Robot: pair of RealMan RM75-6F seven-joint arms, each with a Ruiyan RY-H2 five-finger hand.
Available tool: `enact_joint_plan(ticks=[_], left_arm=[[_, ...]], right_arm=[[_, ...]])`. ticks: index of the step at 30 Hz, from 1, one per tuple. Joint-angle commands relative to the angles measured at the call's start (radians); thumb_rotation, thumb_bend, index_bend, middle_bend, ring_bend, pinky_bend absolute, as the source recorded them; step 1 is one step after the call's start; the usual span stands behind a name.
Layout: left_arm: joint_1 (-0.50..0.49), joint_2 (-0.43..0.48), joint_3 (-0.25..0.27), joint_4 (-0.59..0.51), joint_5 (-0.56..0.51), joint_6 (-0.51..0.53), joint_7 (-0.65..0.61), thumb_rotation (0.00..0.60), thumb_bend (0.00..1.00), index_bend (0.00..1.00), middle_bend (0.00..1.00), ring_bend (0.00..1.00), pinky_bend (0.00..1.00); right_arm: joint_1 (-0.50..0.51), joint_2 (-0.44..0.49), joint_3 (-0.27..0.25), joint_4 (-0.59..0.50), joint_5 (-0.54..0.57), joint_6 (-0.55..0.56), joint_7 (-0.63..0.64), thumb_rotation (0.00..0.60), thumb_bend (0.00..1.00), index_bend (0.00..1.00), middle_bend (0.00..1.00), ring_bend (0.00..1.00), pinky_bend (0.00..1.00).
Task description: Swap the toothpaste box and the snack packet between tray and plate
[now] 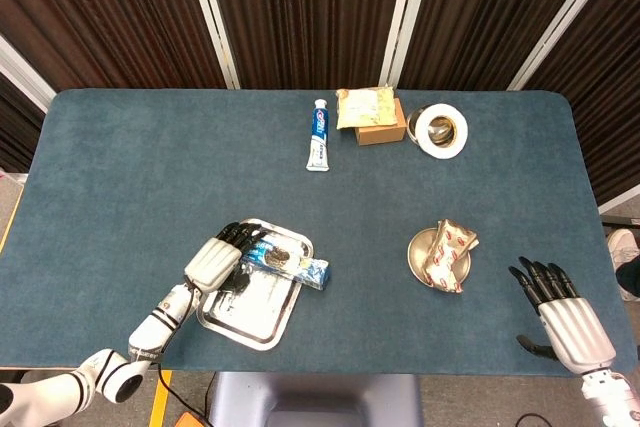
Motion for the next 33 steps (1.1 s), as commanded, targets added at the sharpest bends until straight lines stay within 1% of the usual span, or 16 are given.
enact_joint_plan(ticks=[1,2,4,5,7,12,15,17,21,23,25,27,28,30,32,33], left_arm=[[-0.02,-0.045,-0.023,0.046,-0.002,0.043,0.015,0.6,0.4,0.45,0.45,0.33,0.44],[-0.02,-0.058,-0.027,0.061,0.007,0.068,0.002,0.6,0.41,0.57,0.59,0.45,0.53],[-0.025,-0.087,-0.034,0.097,0.03,0.124,-0.043,0.6,0.44,0.71,0.76,0.61,0.65],[-0.031,-0.096,-0.034,0.113,0.041,0.139,-0.064,0.6,0.45,0.76,0.81,0.66,0.69],[-0.049,-0.114,-0.041,0.15,0.057,0.162,-0.109,0.6,0.47,0.81,0.86,0.7,0.74],[-0.11,-0.149,-0.076,0.225,0.06,0.167,-0.182,0.6,0.47,0.84,0.89,0.72,0.75],[-0.17,-0.185,-0.116,0.282,0.044,0.145,-0.213,0.6,0.47,0.84,0.89,0.72,0.75],[-0.23,-0.226,-0.142,0.354,0.035,0.115,-0.239,0.6,0.47,0.84,0.89,0.72,0.75],[-0.367,-0.331,-0.176,0.567,0.02,0.026,-0.308,0.6,0.47,0.84,0.88,0.72,0.74],[-0.435,-0.387,-0.173,0.689,0.022,-0.023,-0.374,0.6,0.47,0.84,0.86,0.71,0.71],[-0.486,-0.437,-0.154,0.808,0.034,-0.052,-0.427,0.6,0.47,0.84,0.84,0.69,0.67],[-0.513,-0.468,-0.128,0.886,0.048,-0.077,-0.467,0.6,0.47,0.79,0.78,0.65,0.6],[-0.522,-0.481,-0.109,0.926,0.058,-0.095,-0.489,0.6,0.46,0.68,0.68,0.57,0.51],[-0.526,-0.495,-0.083,0.967,0.067,-0.122,-0.525,0.6,0.45,0.38,0.39,0.31,0.32],[-0.525,-0.501,-0.07,0.988,0.067,-0.143,-0.544,0.6,0.44,0.12,0.15,0.08,0.15],[-0.523,-0.502,-0.066,0.992,0.064,-0.153,-0.553,0.6,0.44,0.06,0.09,0.03,0.11]], right_arm=[[0.001,0.003,0.002,0.0,0.003,-0.001,0.006,0.6,0.27,0.0,0.0,0.0,0.0],[0.0,0.004,0.001,-0.001,0.003,0.0,0.008,0.6,0.27,0.0,0.0,0.0,0.0],[0.0,0.007,0.002,-0.001,0.004,0.001,0.014,0.6,0.27,0.0,0.0,0.0,0.0],[0.0,0.008,0.002,-0.001,0.005,0.001,0.016,0.6,0.27,0.0,0.0,0.0,0.0],[0.001,0.01,0.001,-0.002,0.006,-0.002,0.021,0.6,0.27,0.0,0.0,0.0,0.0],[0.003,0.018,0.004,-0.003,0.013,-0.004,0.039,0.6,0.27,0.0,0.0,0.0,0.0],[0.006,0.022,0.009,-0.002,0.026,-0.01,0.051,0.6,0.27,0.0,0.0,0.0,0.0],[0.01,0.024,0.015,0.0,0.04,-0.017,0.059,0.6,0.27,0.0,0.0,0.0,0.0],[0.019,0.027,0.026,0.005,0.066,-0.037,0.072,0.6,0.27,0.0,0.0,0.0,0.0],[0.025,0.026,0.031,0.008,0.083,-0.051,0.076,0.6,0.27,0.0,0.0,0.0,0.0],[0.03,0.025,0.034,0.011,0.098,-0.067,0.075,0.6,0.27,0.0,0.0,0.0,0.0],[0.034,0.026,0.037,0.012,0.108,-0.075,0.074,0.6,0.27,0.0,0.0,0.0,0.0],[0.035,0.026,0.038,0.013,0.113,-0.079,0.075,0.6,0.27,0.0,0.0,0.0,0.0],[0.037,0.025,0.043,0.017,0.123,-0.084,0.075,0.6,0.27,0.0,0.0,0.0,0.0],[0.04,0.024,0.045,0.02,0.132,-0.09,0.073,0.6,0.27,0.0,0.0,0.0,0.0],[0.041,0.023,0.045,0.021,0.133,-0.092,0.071,0.6,0.27,0.0,0.0,0.0,0.0]])
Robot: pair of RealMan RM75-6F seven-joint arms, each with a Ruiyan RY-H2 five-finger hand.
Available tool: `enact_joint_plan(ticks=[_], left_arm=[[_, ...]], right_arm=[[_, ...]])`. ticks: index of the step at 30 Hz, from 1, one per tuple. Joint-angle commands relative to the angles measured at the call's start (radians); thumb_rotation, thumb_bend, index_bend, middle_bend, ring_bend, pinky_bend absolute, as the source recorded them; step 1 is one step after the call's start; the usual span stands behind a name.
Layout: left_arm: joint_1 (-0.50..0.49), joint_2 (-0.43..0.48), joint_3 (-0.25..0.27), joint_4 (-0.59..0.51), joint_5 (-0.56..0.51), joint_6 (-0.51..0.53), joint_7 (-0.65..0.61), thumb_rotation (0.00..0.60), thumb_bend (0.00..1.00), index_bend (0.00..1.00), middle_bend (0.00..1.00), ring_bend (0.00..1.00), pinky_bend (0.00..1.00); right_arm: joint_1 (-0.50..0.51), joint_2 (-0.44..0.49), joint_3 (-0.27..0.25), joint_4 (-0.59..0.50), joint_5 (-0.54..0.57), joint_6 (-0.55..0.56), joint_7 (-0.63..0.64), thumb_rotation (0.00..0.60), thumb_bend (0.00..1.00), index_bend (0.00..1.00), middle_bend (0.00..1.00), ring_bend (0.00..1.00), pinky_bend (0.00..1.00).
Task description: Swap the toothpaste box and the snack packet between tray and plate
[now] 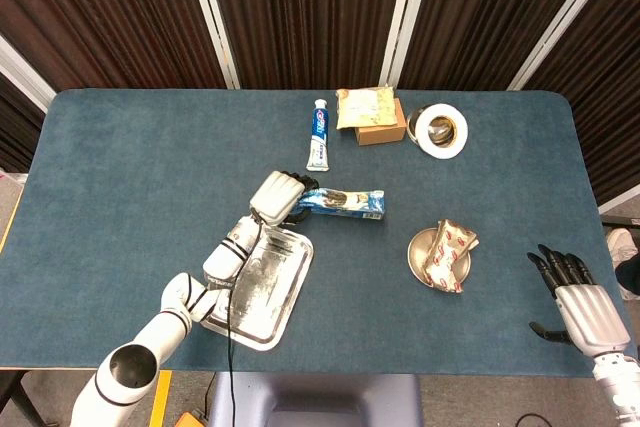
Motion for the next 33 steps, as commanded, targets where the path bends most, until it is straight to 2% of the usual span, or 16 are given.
enact_joint_plan(ticks=[1,6,10,12,15,17,21,24,28,33], left_arm=[[-0.026,-0.04,0.038,0.056,0.004,-0.064,-0.062,0.6,0.43,0.01,0.03,0.0,0.06],[-0.021,-0.014,0.053,0.028,-0.012,-0.112,-0.069,0.6,0.32,0.0,0.0,0.0,0.01],[-0.009,0.028,0.045,-0.017,-0.038,-0.097,-0.039,0.6,0.3,0.0,0.0,0.0,0.0],[0.017,0.064,0.055,-0.061,-0.036,-0.052,-0.031,0.6,0.3,0.0,0.0,0.0,0.0],[0.123,0.181,0.096,-0.219,-0.011,0.102,0.011,0.6,0.3,0.0,0.0,0.0,0.0],[0.205,0.276,0.118,-0.36,-0.005,0.192,0.069,0.6,0.31,0.0,0.0,0.0,0.0],[0.397,0.527,0.157,-0.779,-0.042,0.339,0.261,0.6,0.31,0.0,0.0,0.0,0.0],[0.496,0.649,0.183,-0.989,-0.07,0.415,0.37,0.6,0.3,0.0,0.0,0.0,0.0],[0.563,0.719,0.2,-1.096,-0.089,0.457,0.424,0.6,0.31,0.0,0.0,0.0,0.0],[0.584,0.752,0.192,-1.135,-0.117,0.434,0.435,0.6,0.31,0.0,0.0,0.0,0.0]], right_arm=[[0.003,-0.001,0.001,0.002,-0.001,-0.002,-0.004,0.6,0.27,0.0,0.0,0.0,0.0],[-0.004,-0.004,-0.004,0.002,-0.029,0.023,-0.003,0.6,0.27,0.0,0.0,0.0,0.0],[-0.014,-0.002,-0.019,-0.007,-0.07,0.048,-0.004,0.6,0.27,0.0,0.0,0.0,0.0],[-0.016,-0.001,-0.025,-0.006,-0.094,0.061,0.007,0.6,0.27,0.0,0.0,0.0,0.0],[0.008,-0.011,-0.017,0.017,-0.129,0.056,0.015,0.6,0.27,0.0,0.0,0.0,0.0],[0.05,-0.009,-0.004,0.023,-0.131,0.004,0.005,0.6,0.27,0.0,0.0,0.0,0.0],[0.196,-0.006,0.05,0.035,-0.078,-0.206,-0.097,0.6,0.27,0.0,0.0,0.0,0.0],[0.294,-0.03,0.088,0.058,-0.015,-0.352,-0.202,0.6,0.27,0.0,0.0,0.0,0.0],[0.388,-0.077,0.118,0.102,0.061,-0.487,-0.287,0.6,0.27,0.0,0.0,0.0,0.0],[0.461,-0.146,0.125,0.148,0.129,-0.585,-0.345,0.6,0.27,0.0,0.0,0.0,0.0]])
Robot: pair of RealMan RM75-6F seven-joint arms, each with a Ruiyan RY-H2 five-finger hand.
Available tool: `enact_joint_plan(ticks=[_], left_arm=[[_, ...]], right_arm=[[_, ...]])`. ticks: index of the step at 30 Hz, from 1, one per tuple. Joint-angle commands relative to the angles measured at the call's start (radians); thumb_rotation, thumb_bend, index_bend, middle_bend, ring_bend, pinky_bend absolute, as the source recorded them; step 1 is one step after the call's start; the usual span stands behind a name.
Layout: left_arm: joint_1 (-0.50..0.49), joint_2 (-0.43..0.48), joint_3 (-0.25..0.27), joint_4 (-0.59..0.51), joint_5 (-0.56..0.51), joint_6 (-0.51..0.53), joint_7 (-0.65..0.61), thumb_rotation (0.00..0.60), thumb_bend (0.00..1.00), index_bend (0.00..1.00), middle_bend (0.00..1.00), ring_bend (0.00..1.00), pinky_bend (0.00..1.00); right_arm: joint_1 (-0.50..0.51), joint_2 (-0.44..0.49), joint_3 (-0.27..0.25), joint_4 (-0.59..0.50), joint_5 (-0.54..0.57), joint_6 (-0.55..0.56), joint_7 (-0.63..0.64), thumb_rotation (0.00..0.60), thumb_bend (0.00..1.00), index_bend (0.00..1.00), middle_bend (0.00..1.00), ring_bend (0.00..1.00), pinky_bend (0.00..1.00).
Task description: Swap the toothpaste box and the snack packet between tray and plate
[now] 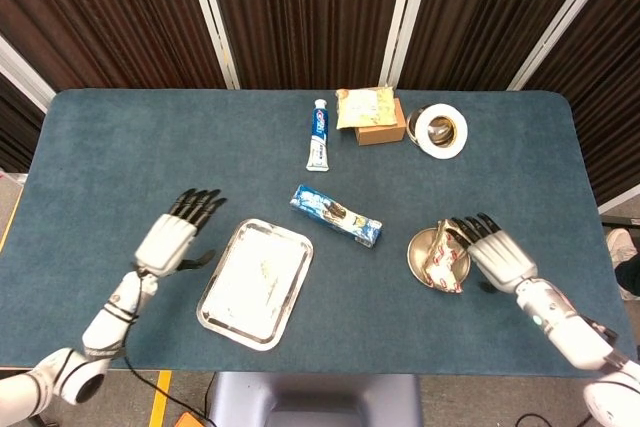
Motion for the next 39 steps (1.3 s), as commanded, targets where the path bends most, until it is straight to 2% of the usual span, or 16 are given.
enact_joint_plan(ticks=[1,5,7,10,11,13,14,18,22,27,33,36,39], left_arm=[[0.041,0.045,0.011,-0.048,-0.026,0.024,0.037,0.6,0.31,0.0,0.0,0.0,0.0],[0.048,0.048,0.004,-0.049,-0.019,0.024,0.05,0.6,0.3,0.0,0.0,0.0,0.0],[0.05,0.048,0.0,-0.049,-0.02,0.017,0.051,0.6,0.31,0.0,0.0,0.0,0.0],[0.052,0.047,-0.002,-0.049,-0.019,0.015,0.05,0.6,0.31,0.0,0.0,0.0,0.0],[0.052,0.047,-0.002,-0.048,-0.019,0.015,0.05,0.6,0.31,0.0,0.0,0.0,0.0],[0.057,0.046,-0.003,-0.047,-0.013,0.019,0.051,0.6,0.31,0.0,0.0,0.0,0.0],[0.06,0.045,-0.005,-0.045,-0.01,0.022,0.052,0.6,0.32,0.0,0.0,0.0,0.0],[0.067,0.048,-0.007,-0.048,-0.017,0.004,0.061,0.6,0.33,0.0,0.0,0.0,0.0],[0.073,0.048,-0.013,-0.049,-0.014,0.007,0.068,0.6,0.33,0.0,0.0,0.0,0.0],[0.087,0.056,-0.015,-0.06,0.004,0.029,0.068,0.6,0.33,0.0,0.0,0.0,0.0],[0.127,0.082,-0.001,-0.097,0.048,0.096,0.08,0.6,0.33,0.0,0.0,0.0,0.0],[0.144,0.088,0.009,-0.103,0.069,0.118,0.087,0.6,0.33,0.0,0.0,0.0,0.0],[0.155,0.087,0.016,-0.104,0.077,0.12,0.095,0.6,0.34,0.0,0.0,0.0,0.0]], right_arm=[[0.063,-0.071,0.017,0.057,0.066,-0.071,-0.071,0.6,0.27,0.0,0.0,0.0,0.0],[0.082,-0.114,0.013,0.082,0.103,-0.087,-0.073,0.6,0.27,0.01,0.0,0.0,0.0],[0.091,-0.133,0.01,0.1,0.115,-0.093,-0.074,0.6,0.27,0.06,0.0,0.0,0.0],[0.095,-0.143,0.008,0.109,0.121,-0.091,-0.076,0.6,0.27,0.22,0.06,0.02,0.03],[0.095,-0.145,0.008,0.111,0.122,-0.09,-0.077,0.6,0.27,0.34,0.14,0.07,0.09],[0.094,-0.165,0.008,0.131,0.119,-0.066,-0.08,0.6,0.28,0.59,0.35,0.25,0.31],[0.09,-0.18,0.008,0.147,0.114,-0.04,-0.082,0.6,0.29,0.73,0.47,0.39,0.48],[0.069,-0.23,0.004,0.202,0.114,0.029,-0.085,0.6,0.31,0.88,0.6,0.52,0.61],[0.061,-0.236,0.002,0.214,0.109,0.064,-0.076,0.6,0.32,0.95,0.66,0.58,0.67],[0.048,-0.196,0.004,0.168,0.095,0.11,-0.048,0.6,0.32,0.96,0.67,0.59,0.68],[0.015,-0.061,-0.016,-0.026,0.003,0.195,0.033,0.6,0.32,0.96,0.67,0.6,0.68],[0.01,0.011,-0.041,-0.163,-0.04,0.184,0.119,0.6,0.32,0.96,0.67,0.6,0.68],[0.021,0.043,-0.098,-0.273,-0.114,0.13,0.171,0.6,0.32,0.96,0.67,0.6,0.67]])
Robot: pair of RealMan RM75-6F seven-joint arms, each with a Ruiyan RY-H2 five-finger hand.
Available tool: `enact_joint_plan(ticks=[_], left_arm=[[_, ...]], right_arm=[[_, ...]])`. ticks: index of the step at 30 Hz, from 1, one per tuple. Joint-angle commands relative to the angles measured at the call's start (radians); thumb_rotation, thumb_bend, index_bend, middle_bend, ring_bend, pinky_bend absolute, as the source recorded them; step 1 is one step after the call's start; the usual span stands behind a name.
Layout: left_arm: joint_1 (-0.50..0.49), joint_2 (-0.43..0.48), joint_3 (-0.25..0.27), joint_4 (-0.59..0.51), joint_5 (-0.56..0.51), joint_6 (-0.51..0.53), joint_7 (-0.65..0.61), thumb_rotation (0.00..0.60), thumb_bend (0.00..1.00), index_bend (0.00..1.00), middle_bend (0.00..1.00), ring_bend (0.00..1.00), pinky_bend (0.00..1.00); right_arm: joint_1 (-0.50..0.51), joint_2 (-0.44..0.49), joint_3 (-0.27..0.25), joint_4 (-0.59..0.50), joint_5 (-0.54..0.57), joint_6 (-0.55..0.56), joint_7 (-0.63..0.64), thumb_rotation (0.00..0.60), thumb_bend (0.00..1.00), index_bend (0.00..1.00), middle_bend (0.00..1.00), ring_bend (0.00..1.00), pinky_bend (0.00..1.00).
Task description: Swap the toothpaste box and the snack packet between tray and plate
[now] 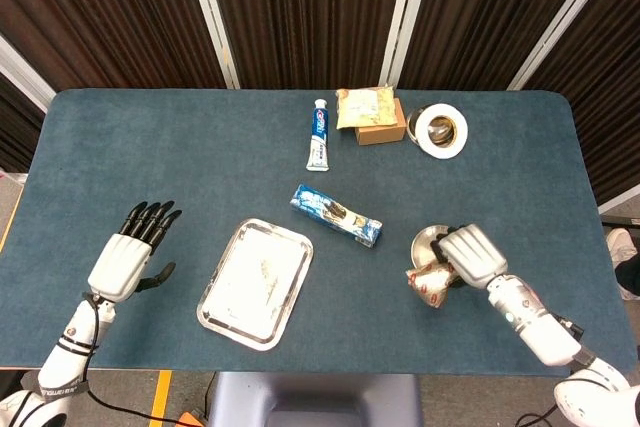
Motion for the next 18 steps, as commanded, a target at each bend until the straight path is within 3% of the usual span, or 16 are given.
enact_joint_plan(ticks=[1,4,6,7,10,11,13,18], left_arm=[[0.009,0.0,0.004,-0.002,0.003,0.003,0.005,0.6,0.34,0.0,0.0,0.0,0.0],[0.022,-0.004,0.005,0.0,0.0,0.006,0.007,0.6,0.33,0.0,0.0,0.0,0.0],[0.028,-0.004,0.01,0.001,-0.004,-0.003,0.009,0.6,0.33,0.0,0.0,0.0,0.0],[0.031,-0.004,0.013,0.002,-0.004,-0.006,0.011,0.6,0.33,0.0,0.0,0.0,0.0],[0.04,0.001,0.019,0.003,-0.001,-0.008,0.02,0.6,0.33,0.0,0.0,0.0,0.0],[0.043,0.003,0.019,0.002,0.001,-0.006,0.022,0.6,0.33,0.0,0.0,0.0,0.0],[0.05,0.007,0.019,0.004,0.001,-0.003,0.021,0.6,0.33,0.0,0.0,0.0,0.0],[0.05,0.008,0.011,0.02,-0.013,-0.027,-0.028,0.6,0.33,0.0,0.0,0.0,0.0]], right_arm=[[0.004,0.068,-0.084,-0.164,-0.11,-0.06,0.096,0.6,0.32,0.94,0.67,0.6,0.67],[0.011,0.0,-0.114,-0.165,-0.133,-0.103,0.051,0.6,0.32,0.86,0.67,0.59,0.64],[0.005,-0.089,-0.111,-0.109,-0.132,-0.096,-0.01,0.6,0.32,0.73,0.62,0.53,0.54],[0.006,-0.125,-0.109,-0.081,-0.129,-0.099,-0.026,0.6,0.32,0.62,0.56,0.48,0.48],[0.019,-0.192,-0.086,-0.028,-0.081,-0.124,-0.023,0.6,0.31,0.14,0.23,0.19,0.19],[0.022,-0.196,-0.08,-0.027,-0.069,-0.127,-0.017,0.6,0.31,0.03,0.12,0.09,0.1],[0.023,-0.189,-0.073,-0.031,-0.071,-0.11,-0.014,0.6,0.31,0.0,0.02,0.01,0.01],[0.034,-0.062,-0.097,-0.122,-0.091,-0.119,0.047,0.6,0.27,0.0,0.0,0.0,0.0]])
